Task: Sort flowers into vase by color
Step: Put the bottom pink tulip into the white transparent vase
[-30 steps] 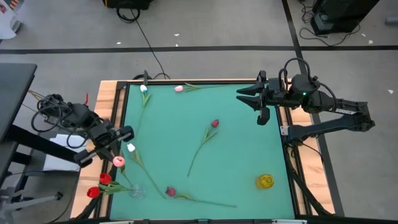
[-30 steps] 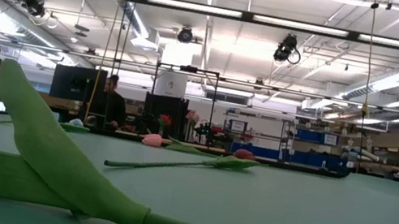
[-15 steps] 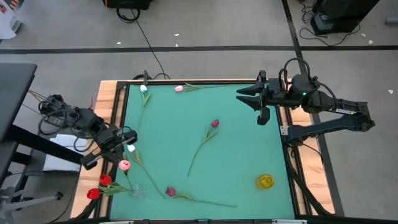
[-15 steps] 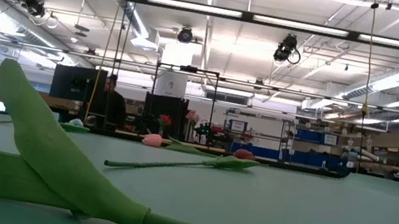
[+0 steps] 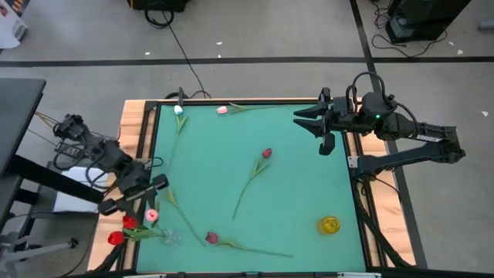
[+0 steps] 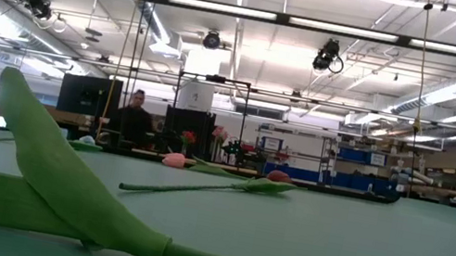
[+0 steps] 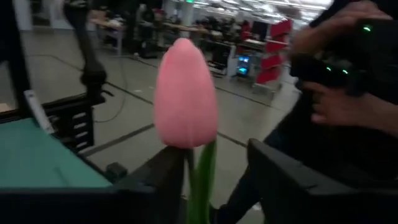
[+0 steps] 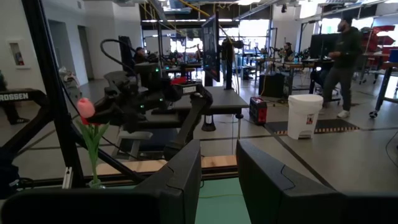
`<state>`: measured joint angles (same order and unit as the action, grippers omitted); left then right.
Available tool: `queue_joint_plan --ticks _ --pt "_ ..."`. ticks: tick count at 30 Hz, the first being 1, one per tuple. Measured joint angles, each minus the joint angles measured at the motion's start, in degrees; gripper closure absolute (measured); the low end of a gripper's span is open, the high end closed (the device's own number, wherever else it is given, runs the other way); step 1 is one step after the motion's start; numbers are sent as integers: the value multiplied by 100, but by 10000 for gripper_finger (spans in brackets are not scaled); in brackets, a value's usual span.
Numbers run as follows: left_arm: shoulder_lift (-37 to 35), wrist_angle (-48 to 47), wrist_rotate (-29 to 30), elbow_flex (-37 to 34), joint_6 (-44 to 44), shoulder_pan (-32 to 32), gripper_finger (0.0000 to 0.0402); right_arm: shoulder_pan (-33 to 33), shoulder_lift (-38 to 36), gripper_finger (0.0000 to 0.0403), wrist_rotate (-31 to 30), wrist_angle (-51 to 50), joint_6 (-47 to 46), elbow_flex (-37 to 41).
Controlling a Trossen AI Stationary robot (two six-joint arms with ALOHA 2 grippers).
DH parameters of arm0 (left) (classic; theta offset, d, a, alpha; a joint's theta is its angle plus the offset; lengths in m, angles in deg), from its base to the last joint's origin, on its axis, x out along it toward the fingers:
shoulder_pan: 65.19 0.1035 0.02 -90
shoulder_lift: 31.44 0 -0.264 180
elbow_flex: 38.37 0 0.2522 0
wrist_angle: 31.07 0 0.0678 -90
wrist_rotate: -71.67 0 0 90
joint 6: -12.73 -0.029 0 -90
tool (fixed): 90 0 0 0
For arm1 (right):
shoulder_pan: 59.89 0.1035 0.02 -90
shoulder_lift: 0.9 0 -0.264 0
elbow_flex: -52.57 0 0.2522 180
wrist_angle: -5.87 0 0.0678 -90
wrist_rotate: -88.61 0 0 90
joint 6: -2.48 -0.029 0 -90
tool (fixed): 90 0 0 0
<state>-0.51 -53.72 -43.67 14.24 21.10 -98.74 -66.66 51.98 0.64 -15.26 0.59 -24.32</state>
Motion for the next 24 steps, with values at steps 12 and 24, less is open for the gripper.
queue_joint_plan --ticks 12,24 --pt "245 -1695 18 870 -183 -189 54 0 0 291 1 1 0 0" --pt "793 -3442 -87 1412 349 -180 49 -1 0 291 1 2 0 0"
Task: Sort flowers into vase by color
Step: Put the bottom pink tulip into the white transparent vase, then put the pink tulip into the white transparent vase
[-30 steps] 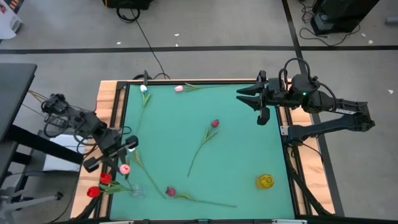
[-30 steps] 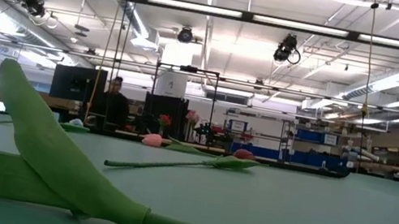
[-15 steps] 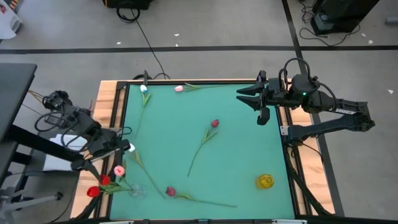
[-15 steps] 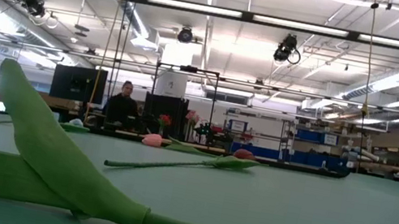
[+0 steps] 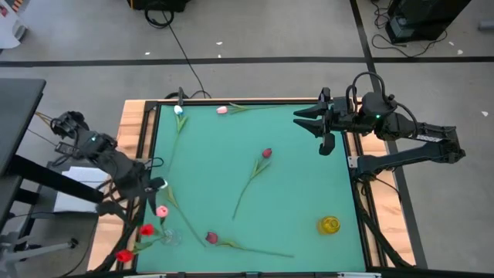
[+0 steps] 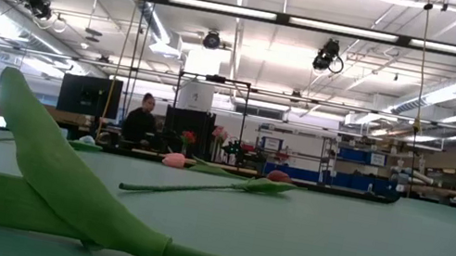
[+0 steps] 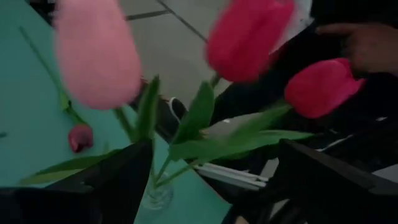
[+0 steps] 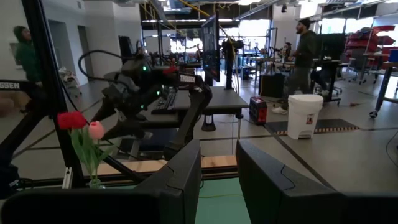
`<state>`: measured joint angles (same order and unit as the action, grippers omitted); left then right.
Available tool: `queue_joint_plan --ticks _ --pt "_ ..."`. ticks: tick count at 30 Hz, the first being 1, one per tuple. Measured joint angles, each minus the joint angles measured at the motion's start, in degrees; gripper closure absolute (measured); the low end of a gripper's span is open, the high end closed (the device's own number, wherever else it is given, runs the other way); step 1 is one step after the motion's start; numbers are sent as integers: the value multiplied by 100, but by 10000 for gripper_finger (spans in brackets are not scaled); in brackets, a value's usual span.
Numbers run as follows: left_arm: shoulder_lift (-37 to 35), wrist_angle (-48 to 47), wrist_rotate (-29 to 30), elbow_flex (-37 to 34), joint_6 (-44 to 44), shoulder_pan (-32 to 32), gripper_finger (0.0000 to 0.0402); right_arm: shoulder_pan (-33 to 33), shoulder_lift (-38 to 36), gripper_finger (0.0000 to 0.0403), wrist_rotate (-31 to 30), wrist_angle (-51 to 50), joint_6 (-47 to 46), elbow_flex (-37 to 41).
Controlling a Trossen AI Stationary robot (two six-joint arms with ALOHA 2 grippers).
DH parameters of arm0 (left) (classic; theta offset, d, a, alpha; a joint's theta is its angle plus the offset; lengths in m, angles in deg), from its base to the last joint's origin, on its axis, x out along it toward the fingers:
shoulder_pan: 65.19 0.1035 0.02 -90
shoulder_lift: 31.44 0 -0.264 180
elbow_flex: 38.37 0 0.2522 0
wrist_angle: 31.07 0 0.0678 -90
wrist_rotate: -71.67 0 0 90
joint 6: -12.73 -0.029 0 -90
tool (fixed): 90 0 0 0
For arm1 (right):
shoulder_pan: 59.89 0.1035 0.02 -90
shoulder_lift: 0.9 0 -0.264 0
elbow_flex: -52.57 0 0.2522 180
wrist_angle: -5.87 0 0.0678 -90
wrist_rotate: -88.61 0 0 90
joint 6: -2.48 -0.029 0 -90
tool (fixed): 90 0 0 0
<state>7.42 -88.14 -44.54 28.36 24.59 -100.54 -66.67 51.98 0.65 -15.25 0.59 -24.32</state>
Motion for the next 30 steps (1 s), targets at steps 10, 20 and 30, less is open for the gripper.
queue_joint_plan --ticks 10,20,30 --pt "425 -1563 1370 1417 -773 594 51 0 0 291 0 -1 0 0" --pt "381 -1682 2250 1452 -1446 2080 109 0 0 291 -2 0 0 0" --pt "1348 -1473 1591 1450 -2109 3995 127 1 0 291 -1 0 0 0"
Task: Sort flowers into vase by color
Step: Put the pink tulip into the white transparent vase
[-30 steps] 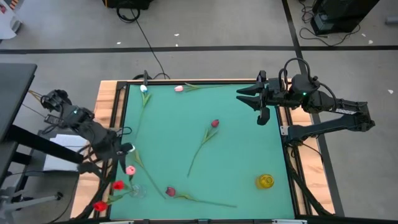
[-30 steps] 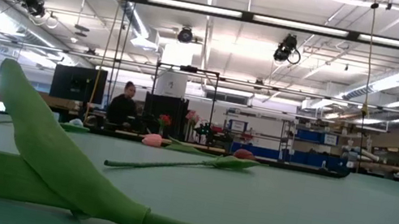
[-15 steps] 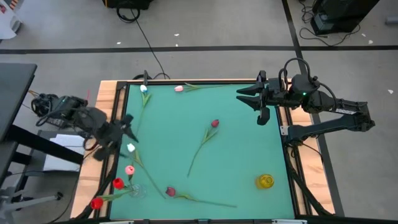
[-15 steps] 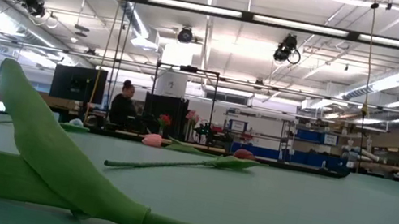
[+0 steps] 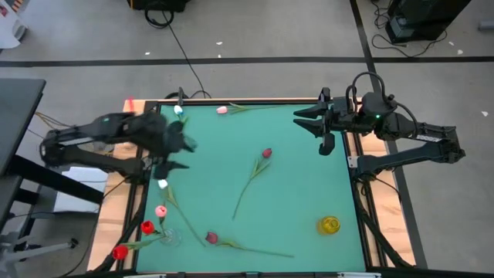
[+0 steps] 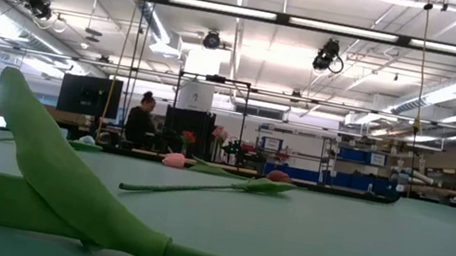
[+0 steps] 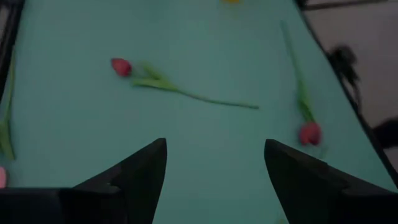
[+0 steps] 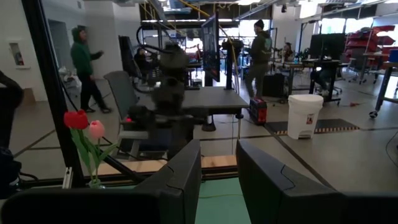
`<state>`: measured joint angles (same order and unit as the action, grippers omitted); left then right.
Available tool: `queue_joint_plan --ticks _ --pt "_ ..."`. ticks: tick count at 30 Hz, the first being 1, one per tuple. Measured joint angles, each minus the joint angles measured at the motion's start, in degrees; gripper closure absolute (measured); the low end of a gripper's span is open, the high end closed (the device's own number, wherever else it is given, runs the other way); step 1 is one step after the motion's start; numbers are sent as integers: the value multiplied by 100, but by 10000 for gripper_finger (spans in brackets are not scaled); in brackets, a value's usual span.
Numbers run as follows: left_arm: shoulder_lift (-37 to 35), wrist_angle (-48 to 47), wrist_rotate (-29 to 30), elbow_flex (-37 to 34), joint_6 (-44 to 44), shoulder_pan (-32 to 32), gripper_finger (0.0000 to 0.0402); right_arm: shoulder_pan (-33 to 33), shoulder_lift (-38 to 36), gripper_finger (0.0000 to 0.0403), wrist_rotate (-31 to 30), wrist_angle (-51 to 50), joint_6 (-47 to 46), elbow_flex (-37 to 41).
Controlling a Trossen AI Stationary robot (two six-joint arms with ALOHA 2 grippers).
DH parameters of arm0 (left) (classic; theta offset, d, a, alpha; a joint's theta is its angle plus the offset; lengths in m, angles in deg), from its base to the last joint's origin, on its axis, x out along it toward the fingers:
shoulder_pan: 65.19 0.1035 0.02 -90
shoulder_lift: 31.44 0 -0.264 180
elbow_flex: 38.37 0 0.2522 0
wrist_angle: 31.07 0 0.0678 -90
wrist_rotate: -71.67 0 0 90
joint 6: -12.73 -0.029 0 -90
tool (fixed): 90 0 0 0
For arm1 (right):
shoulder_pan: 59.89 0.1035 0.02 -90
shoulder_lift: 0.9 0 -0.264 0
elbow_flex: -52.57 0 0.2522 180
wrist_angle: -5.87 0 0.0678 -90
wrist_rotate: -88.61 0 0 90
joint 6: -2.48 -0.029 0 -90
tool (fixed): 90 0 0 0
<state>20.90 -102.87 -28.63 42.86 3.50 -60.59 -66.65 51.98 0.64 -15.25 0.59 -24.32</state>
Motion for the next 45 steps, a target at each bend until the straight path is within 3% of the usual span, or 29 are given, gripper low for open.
queue_joint_plan --ticks 8,17,21,23,25,28,35,39,45 --pt "1252 1762 -824 -2 895 1419 128 -1 13 291 0 135 296 0" --pt "1765 1875 -545 -48 1958 2493 128 -1 170 291 42 1784 -444 -2" --pt "1654 1928 -432 -398 2325 2705 128 -112 314 291 -881 2380 -444 -11" --pt "1643 2018 -431 -566 2466 2718 128 -300 444 291 -1542 2066 -444 -26" --pt "1650 1986 -432 -713 2536 2715 128 -600 728 291 -1783 1488 -447 -22" --pt "1698 2147 -435 -796 2562 2704 128 -1143 1343 291 -1321 796 -534 15" --pt "1745 2690 -406 -798 2473 2906 128 -2346 3025 291 -375 235 -713 -319" --pt "1750 3031 -395 -800 2468 3119 128 -2867 4058 291 287 -214 -712 -875" --pt "2020 3649 -411 -800 2536 3158 128 -3275 5399 291 541 -1200 -264 -1807"
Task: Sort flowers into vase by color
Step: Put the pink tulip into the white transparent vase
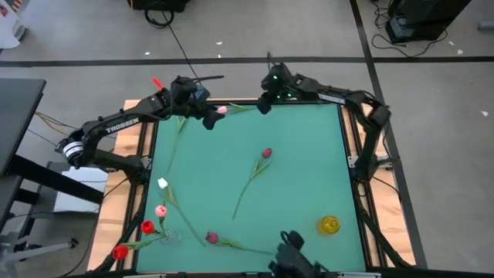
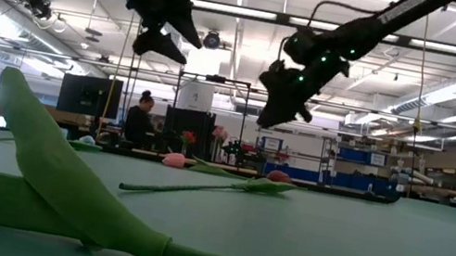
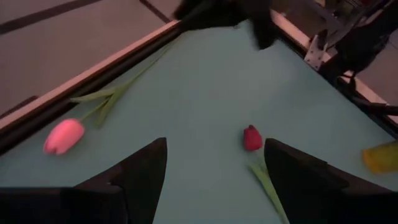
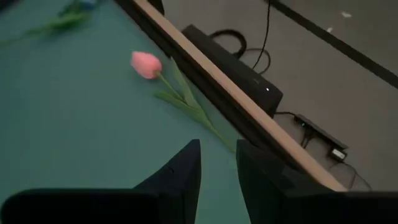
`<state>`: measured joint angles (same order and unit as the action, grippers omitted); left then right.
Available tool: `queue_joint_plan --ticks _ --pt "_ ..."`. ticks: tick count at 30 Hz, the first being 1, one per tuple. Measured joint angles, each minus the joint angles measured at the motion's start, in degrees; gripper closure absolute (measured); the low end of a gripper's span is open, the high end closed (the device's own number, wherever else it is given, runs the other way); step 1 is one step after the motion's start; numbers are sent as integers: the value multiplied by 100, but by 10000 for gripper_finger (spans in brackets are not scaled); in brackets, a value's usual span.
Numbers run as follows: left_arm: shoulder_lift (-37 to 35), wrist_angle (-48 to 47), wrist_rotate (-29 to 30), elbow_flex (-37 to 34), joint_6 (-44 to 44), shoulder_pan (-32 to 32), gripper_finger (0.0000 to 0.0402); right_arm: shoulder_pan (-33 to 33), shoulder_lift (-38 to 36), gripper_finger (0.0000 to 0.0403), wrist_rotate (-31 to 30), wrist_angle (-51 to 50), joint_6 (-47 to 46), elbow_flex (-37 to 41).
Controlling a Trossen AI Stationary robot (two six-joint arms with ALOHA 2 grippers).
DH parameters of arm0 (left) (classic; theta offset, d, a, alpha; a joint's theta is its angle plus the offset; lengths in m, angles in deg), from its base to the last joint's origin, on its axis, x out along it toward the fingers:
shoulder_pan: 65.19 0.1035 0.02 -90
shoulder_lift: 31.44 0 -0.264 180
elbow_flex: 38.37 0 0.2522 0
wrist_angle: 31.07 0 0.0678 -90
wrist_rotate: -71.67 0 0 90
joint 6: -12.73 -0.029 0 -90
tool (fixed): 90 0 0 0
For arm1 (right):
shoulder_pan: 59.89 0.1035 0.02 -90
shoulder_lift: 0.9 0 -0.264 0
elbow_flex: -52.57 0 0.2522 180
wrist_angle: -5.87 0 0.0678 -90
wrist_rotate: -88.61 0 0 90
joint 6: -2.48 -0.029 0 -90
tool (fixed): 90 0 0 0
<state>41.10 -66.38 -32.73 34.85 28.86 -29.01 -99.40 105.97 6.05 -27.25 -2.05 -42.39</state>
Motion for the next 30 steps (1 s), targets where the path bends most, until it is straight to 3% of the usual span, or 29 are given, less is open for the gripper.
queue_joint_plan --ticks 9,17,30 --pt "697 102 -1 2 -411 93 128 -279 1364 292 632 -1379 1337 -1391" --pt "799 57 -2 0 177 133 128 -533 2134 292 1211 -2348 2177 -2142" --pt "799 16 20 0 533 110 128 -788 2503 293 1196 -2603 2712 -2271"
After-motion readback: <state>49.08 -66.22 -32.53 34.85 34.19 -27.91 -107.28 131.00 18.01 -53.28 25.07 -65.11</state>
